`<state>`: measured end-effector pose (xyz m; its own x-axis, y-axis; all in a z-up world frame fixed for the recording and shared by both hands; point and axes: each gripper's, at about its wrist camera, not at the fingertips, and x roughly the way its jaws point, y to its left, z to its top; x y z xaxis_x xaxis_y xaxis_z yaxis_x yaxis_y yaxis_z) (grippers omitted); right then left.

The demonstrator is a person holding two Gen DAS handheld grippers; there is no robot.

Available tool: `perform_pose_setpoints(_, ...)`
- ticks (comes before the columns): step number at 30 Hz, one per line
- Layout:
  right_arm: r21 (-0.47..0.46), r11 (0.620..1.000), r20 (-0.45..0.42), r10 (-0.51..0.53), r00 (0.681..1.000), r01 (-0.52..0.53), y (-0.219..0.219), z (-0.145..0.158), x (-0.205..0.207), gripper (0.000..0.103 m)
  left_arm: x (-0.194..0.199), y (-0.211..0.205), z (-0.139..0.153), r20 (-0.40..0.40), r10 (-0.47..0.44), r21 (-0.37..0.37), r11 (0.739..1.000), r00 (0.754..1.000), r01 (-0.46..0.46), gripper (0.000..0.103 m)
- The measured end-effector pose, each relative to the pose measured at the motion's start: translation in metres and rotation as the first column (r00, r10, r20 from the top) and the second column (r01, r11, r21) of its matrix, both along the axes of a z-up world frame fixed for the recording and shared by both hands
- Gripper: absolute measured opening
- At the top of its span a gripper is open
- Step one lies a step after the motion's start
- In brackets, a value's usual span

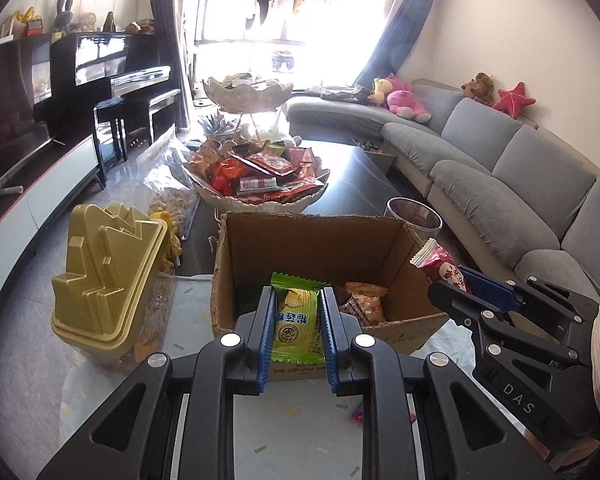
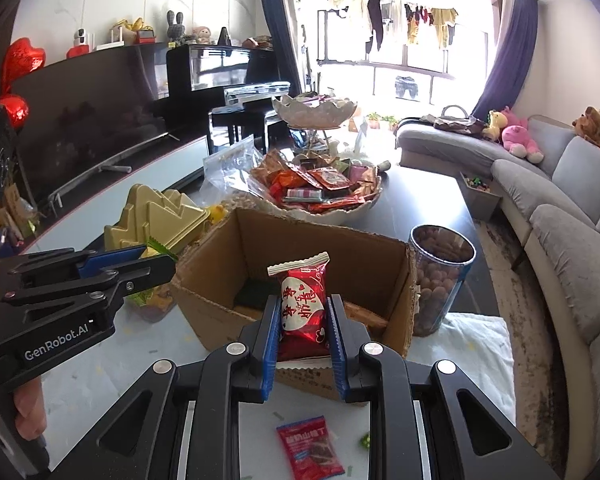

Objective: Organize snacks
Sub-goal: 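Carry both candies over the box and open both grippers to release, then move both tools back toward the red hawthorn bag and green lollipop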

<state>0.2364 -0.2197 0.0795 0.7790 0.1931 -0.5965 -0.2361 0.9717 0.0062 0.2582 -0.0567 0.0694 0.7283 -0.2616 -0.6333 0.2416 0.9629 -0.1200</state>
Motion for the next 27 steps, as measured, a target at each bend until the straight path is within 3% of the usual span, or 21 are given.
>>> perform_pose_setpoints(15,-0.020,1.000,-0.048,-0.010,0.999,0.009,-0.008,-0.017,0.052,0.024,0.056,-0.015,-0.018,-0.063,0.028,0.013,1.000,0.998,-0.028,0.024)
perform_pose_setpoints(17,-0.028,0.999,-0.047,-0.018,0.999,0.017,-0.009,-0.019,0.055,0.025,0.056,-0.014,-0.017,-0.055,0.053,0.027,0.998,0.997,-0.051,0.031)
perform_pose_setpoints(18,-0.039,0.999,-0.040,-0.027,0.999,0.025,-0.009,-0.020,0.056,0.032,0.053,-0.013,-0.016,-0.043,0.061,0.028,0.998,0.997,-0.059,0.040)
perform_pose_setpoints(19,-0.051,0.998,-0.043,-0.036,0.998,0.034,-0.009,-0.021,0.058,0.048,0.049,-0.012,-0.015,-0.031,0.059,0.027,0.998,0.998,-0.058,0.049)
perform_pose_setpoints(20,-0.058,0.997,-0.043,-0.054,0.998,0.051,-0.011,-0.022,0.057,0.053,0.044,-0.012,-0.014,-0.023,0.059,0.034,0.998,0.998,-0.058,0.051)
perform_pose_setpoints(27,-0.011,0.998,-0.006,-0.064,0.998,0.064,-0.028,-0.019,0.028,0.055,0.009,-0.028,-0.013,0.006,0.013,0.044,0.999,1.000,-0.013,0.061)
